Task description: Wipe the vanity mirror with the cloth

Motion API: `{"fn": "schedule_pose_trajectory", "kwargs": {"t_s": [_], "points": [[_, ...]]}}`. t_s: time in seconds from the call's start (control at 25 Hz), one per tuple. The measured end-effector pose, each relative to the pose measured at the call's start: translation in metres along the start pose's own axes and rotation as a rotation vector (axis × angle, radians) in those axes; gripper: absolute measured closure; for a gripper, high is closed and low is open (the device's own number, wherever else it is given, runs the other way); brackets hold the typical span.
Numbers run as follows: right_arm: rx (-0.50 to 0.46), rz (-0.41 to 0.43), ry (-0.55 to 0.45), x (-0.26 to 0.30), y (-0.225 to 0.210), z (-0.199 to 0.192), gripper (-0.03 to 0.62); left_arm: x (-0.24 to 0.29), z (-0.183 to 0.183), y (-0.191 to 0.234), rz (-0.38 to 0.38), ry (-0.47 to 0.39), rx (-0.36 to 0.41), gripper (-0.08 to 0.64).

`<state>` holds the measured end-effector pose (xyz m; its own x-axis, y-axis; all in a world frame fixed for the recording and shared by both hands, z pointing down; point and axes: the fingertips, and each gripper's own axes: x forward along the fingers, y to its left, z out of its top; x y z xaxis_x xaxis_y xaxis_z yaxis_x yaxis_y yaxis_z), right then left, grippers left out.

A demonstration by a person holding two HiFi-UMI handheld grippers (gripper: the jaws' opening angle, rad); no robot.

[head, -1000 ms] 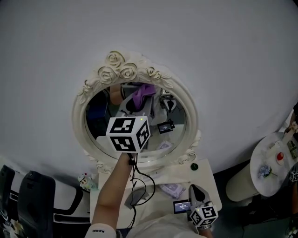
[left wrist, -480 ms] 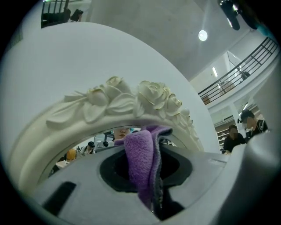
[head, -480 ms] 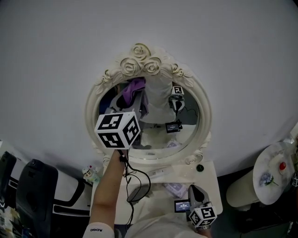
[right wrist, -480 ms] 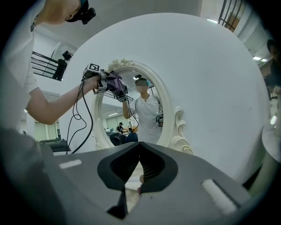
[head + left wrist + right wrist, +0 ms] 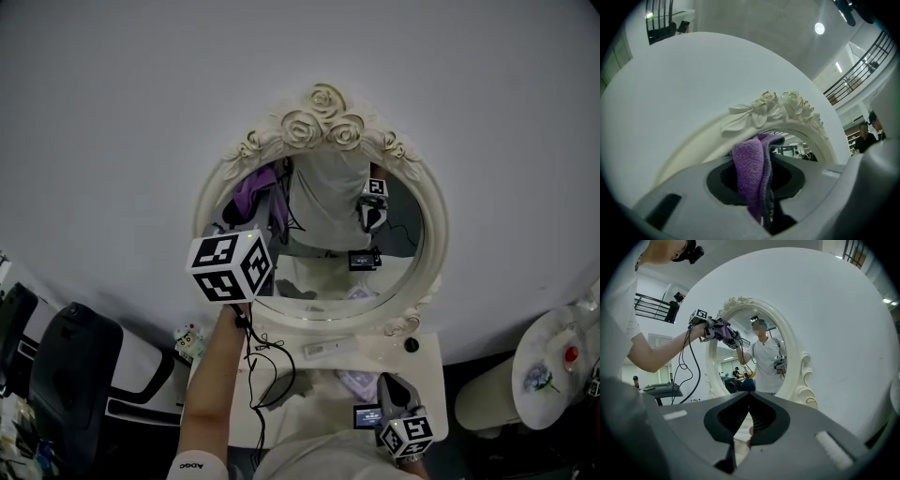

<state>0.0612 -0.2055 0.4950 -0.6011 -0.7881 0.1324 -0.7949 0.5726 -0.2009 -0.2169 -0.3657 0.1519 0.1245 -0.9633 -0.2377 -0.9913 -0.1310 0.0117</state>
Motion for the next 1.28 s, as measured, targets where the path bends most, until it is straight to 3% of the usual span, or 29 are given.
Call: {"fn": "schedule_pose_trajectory", "kwargs": {"t_s": [0.24, 0.44, 0.6, 1.0, 1.28], "points": [[-0.002, 0.028, 0.008, 0.003, 0.006, 0.0, 0.584, -0.01, -0.008, 0.009, 0.05, 0.005, 0.007, 0.465], [0.005, 0.005, 0.007, 0.0, -0.006, -0.001, 0.584, -0.024, -0.022, -0.02, 0.017, -0.011, 0.001, 0.464], [0.012, -0.026, 0.001, -0.007, -0.017, -0.002, 0.584, -0.017, -0.046, -0.069, -0.047, -0.005, 0.036, 0.463], [0.051, -0.211, -0.012, -0.055, -0.054, -0.008, 0.584, 0.023, -0.098, -0.212, -0.308, 0.031, -0.046, 0.463], [0.082, -0.368, -0.017, -0.102, -0.087, -0.018, 0.584, 0.045, -0.12, -0.267, -0.375, 0.048, -0.123, 0.463]]}}
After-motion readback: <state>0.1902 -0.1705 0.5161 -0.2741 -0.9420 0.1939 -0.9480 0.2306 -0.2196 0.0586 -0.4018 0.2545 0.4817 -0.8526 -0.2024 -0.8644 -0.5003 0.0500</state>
